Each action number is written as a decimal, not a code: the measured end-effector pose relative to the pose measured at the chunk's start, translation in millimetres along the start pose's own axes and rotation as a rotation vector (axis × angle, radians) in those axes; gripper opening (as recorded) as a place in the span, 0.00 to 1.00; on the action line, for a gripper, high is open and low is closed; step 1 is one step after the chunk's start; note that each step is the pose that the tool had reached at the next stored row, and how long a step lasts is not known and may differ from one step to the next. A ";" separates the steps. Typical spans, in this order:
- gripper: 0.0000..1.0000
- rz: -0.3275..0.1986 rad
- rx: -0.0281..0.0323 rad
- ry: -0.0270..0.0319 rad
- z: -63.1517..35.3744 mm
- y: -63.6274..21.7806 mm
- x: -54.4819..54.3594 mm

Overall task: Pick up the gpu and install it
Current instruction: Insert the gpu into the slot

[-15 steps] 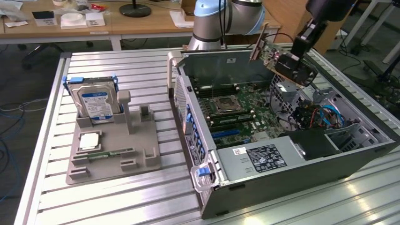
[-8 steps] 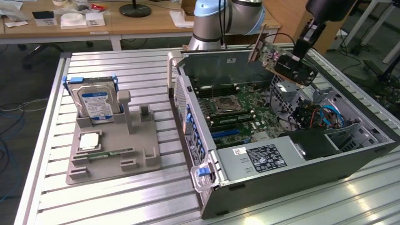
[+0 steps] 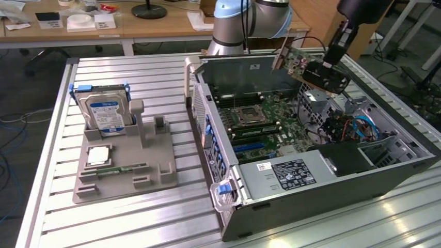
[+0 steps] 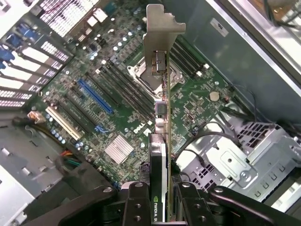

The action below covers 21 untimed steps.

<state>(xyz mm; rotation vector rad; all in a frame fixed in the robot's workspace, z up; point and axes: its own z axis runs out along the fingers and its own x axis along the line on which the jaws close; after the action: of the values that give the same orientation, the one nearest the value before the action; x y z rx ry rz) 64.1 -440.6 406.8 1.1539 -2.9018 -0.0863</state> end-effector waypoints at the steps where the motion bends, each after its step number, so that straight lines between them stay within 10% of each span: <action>1: 0.27 -0.007 0.0000 0.0004 0.0 0.0 0.0; 21: 0.27 -0.089 -0.0004 0.0052 0.1 0.0 0.0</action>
<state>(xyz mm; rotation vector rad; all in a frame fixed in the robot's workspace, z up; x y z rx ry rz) 64.2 -440.6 406.7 1.2805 -2.8456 -0.0849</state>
